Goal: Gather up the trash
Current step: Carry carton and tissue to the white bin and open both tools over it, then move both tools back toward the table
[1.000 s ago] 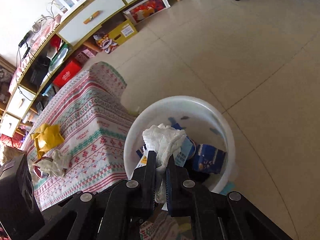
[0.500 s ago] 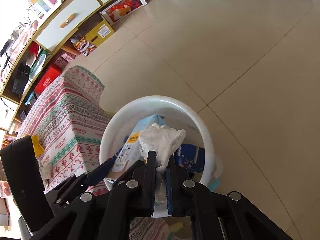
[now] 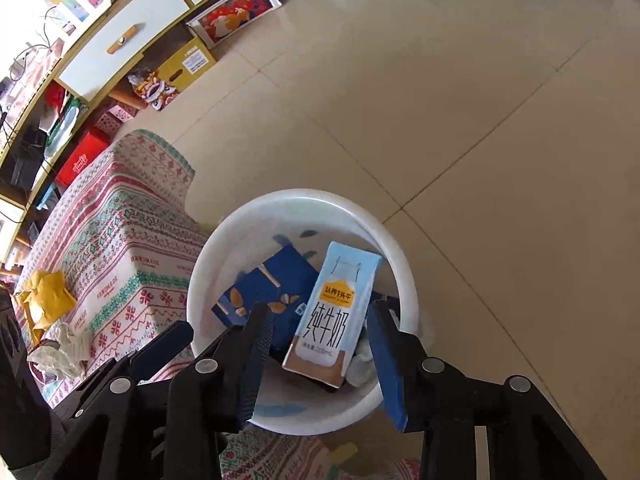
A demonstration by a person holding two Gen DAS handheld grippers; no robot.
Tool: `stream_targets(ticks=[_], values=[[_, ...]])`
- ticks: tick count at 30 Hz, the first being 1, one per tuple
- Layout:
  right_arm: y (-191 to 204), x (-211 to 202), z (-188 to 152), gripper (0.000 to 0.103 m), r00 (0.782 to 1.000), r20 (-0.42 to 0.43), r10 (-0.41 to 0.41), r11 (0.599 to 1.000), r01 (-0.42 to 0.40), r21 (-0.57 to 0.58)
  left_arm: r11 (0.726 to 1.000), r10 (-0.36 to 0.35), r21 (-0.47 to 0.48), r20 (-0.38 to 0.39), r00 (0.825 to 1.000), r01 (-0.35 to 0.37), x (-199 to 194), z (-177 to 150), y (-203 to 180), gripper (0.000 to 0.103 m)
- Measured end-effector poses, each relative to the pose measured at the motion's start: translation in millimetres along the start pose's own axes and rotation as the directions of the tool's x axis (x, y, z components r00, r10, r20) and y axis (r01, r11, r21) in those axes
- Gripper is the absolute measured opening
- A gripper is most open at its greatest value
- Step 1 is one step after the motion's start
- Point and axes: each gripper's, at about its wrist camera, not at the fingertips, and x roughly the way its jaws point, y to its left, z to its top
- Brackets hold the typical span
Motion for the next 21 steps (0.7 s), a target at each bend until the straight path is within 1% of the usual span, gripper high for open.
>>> stream_targets(ticks=[3, 4, 6, 8, 9, 11, 13, 15, 17, 19, 21], values=[[10, 1, -2, 0.044, 1.000, -0.003, 0.007, 1.000, -0.007, -0.028, 0.999, 0.048, -0.006, 0.014, 0.999, -0.048, -24, -15, 14, 0.065], [14, 2, -2, 0.045, 1.000, -0.004, 0.008, 0.999, -0.008, -0.042, 0.998, 0.067, -0.022, 0.012, 0.998, -0.067, -32, -21, 21, 0.065], [24, 3, -5, 0.048, 1.000, -0.007, 0.010, 0.997, -0.011, -0.080, 0.991, 0.103, -0.082, -0.021, 0.994, -0.104, -47, -34, 43, 0.065], [35, 3, -8, 0.050, 1.000, -0.008, 0.008, 0.994, -0.009, -0.113, 0.976, 0.149, -0.155, -0.049, 0.988, -0.155, -69, -50, 60, 0.065], [41, 2, -10, 0.050, 1.000, -0.006, 0.011, 0.992, -0.012, -0.129, 0.968, 0.171, -0.175, -0.054, 0.984, -0.178, -83, -58, 67, 0.065], [55, 0, -15, 0.052, 1.000, -0.005, 0.024, 0.986, -0.024, -0.166, 0.946, 0.242, -0.210, -0.052, 0.969, -0.247, -114, -76, 77, 0.065], [73, -3, -22, 0.057, 0.998, -0.008, 0.059, 0.974, -0.060, -0.217, 0.914, 0.304, -0.268, -0.043, 0.952, -0.304, -145, -95, 92, 0.066], [94, -4, -32, 0.069, 0.995, -0.018, 0.097, 0.956, -0.098, -0.276, 0.880, 0.342, -0.338, -0.034, 0.939, -0.333, -176, -113, 109, 0.068], [118, -2, -44, 0.072, 0.994, -0.022, 0.103, 0.934, -0.104, -0.342, 0.848, 0.374, -0.395, -0.028, 0.927, -0.353, -204, -128, 123, 0.069], [142, 2, -58, 0.074, 0.994, -0.033, 0.099, 0.908, -0.104, -0.405, 0.831, 0.383, -0.428, -0.024, 0.924, -0.355, -228, -142, 131, 0.069], [163, 10, -72, 0.075, 0.993, -0.058, 0.106, 0.885, -0.121, -0.449, 0.824, 0.379, -0.453, -0.007, 0.926, -0.340, -252, -153, 133, 0.069]])
